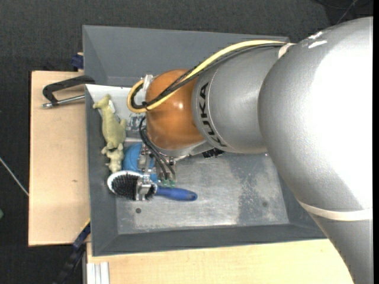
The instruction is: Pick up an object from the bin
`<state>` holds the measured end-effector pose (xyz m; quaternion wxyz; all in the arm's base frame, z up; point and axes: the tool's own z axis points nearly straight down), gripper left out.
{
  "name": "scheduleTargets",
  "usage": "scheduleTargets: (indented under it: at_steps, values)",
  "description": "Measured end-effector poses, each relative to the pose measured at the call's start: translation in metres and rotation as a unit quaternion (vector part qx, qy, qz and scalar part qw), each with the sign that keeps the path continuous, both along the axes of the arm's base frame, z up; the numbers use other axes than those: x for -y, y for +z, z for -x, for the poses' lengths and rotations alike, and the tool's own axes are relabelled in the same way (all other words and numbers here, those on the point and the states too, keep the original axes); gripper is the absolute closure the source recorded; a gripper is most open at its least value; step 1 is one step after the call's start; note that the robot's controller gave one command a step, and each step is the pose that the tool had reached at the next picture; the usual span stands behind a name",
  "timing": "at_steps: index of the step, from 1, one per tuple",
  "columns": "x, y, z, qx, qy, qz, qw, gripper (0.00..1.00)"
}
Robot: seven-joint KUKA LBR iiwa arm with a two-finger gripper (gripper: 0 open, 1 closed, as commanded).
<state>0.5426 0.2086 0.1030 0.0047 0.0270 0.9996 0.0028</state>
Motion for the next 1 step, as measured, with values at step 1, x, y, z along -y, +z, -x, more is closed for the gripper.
scheduleTargets:
  at_steps: [1]
  values:
    - [-0.007,0.1121,0.0095,0.0003,-0.03,0.0,0.9995,1.0]
